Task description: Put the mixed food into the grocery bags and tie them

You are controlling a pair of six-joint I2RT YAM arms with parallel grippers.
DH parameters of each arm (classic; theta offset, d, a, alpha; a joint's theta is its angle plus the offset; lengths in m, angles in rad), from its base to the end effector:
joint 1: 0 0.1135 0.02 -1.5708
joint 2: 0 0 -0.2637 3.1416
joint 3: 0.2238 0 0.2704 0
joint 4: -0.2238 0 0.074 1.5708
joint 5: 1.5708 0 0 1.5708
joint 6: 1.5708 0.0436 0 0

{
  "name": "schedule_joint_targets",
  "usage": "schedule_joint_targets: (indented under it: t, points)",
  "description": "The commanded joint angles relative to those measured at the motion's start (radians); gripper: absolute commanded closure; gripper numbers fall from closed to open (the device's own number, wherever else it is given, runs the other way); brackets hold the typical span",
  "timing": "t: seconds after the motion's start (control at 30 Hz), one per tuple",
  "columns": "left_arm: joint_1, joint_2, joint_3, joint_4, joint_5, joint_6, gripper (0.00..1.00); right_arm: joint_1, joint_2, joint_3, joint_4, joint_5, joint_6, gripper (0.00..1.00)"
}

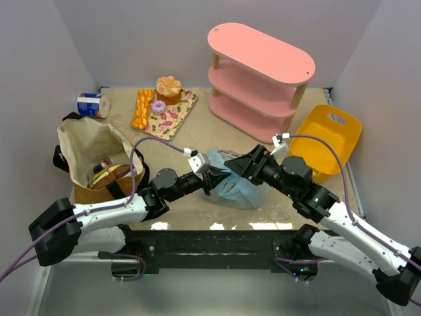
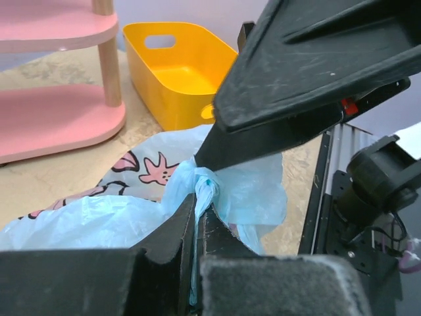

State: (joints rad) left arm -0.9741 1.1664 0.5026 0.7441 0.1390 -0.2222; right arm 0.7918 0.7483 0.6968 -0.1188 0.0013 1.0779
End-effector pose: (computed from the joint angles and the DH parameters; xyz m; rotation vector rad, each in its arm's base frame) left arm 0.1510 -0.2331 0.2502 0.6918 1.4275 -1.0563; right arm 0.1469 0.1487 0.3193 0.2790 1.9297 1.3211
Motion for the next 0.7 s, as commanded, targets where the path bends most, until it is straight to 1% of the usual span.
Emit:
schedule_joint_targets:
  t: [0.0,0.07,0.13,0.17,0.3,0.4,0.57,0.67]
  points:
    - [-0.035,-0.036,-0.007,0.136,-0.199,0.113,1.0,0.004,-0.006,0.047,0.012,-0.021,0.172,0.17]
    - [-0.044,-0.037,-0.012,0.136,-0.228,0.136,1.0,0.004,-0.027,0.084,-0.068,0.018,0.182,0.16]
    - [-0.046,-0.039,-0.013,0.147,-0.259,0.158,1.0,0.004,-0.041,0.11,-0.138,0.049,0.192,0.13]
    - [-0.048,-0.036,-0.018,0.152,-0.265,0.164,1.0,0.004,-0.05,0.11,-0.146,0.054,0.2,0.12]
    - [-0.057,-0.021,-0.018,0.182,-0.294,0.179,1.0,0.004,-0.034,0.064,-0.11,0.02,0.258,0.08]
    - [-0.069,-0.007,-0.016,0.207,-0.308,0.179,1.0,0.004,0.0,0.043,-0.065,0.006,0.274,0.07]
    - [-0.087,0.003,-0.022,0.233,-0.326,0.185,1.0,0.004,0.031,0.021,-0.019,0.02,0.304,0.04]
    - [-0.1,0.012,-0.021,0.241,-0.338,0.19,1.0,0.004,0.033,-0.016,0.027,0.025,0.361,0.04]
